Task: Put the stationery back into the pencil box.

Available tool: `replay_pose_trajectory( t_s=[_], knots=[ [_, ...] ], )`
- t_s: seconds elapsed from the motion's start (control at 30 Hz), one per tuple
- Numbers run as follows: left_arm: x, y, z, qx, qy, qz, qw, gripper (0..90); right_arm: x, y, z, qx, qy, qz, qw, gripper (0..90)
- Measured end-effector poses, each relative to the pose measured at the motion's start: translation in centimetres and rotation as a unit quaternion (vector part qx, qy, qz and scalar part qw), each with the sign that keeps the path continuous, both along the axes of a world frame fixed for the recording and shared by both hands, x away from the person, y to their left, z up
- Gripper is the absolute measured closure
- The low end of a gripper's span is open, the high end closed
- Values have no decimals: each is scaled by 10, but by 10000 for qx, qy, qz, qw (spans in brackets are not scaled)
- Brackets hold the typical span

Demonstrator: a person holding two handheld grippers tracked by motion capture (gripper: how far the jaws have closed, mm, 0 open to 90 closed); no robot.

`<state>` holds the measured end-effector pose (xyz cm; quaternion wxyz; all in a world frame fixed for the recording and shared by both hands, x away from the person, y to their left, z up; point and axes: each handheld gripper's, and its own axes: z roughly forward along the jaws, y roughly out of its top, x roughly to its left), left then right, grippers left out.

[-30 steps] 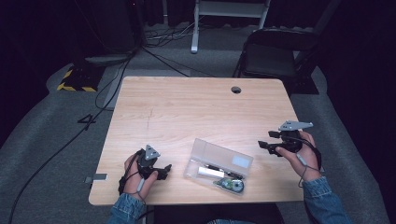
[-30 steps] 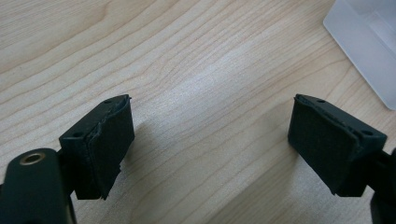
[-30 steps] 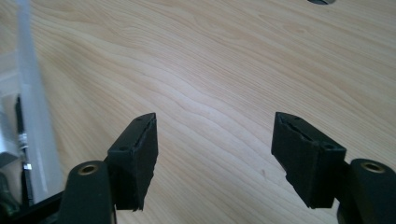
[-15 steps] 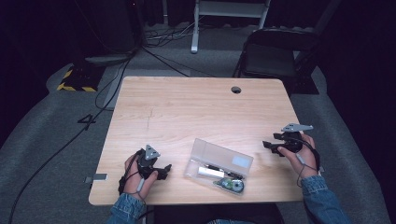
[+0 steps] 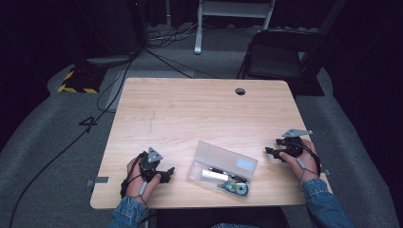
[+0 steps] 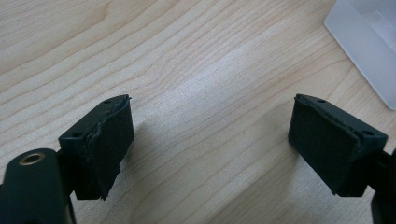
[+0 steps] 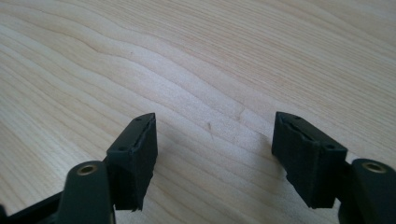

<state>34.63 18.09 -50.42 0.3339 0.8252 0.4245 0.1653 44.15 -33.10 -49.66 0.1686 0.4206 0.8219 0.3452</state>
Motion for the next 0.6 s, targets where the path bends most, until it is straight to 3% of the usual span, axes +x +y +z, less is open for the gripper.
replay_pose_trajectory(
  t_s=[0.13,0.3,0.6],
  knots=[
    [0,0,0,-2,-8,6,10000,147,0,2,-1,-48,-46,22,10000,283],
    [0,0,0,31,-11,-7,10000,145,2,6,-8,-7,-148,-31,9999,92],
    [0,0,0,26,-8,-5,10000,145,3,6,-8,-3,-141,-18,9999,86]
  ],
)
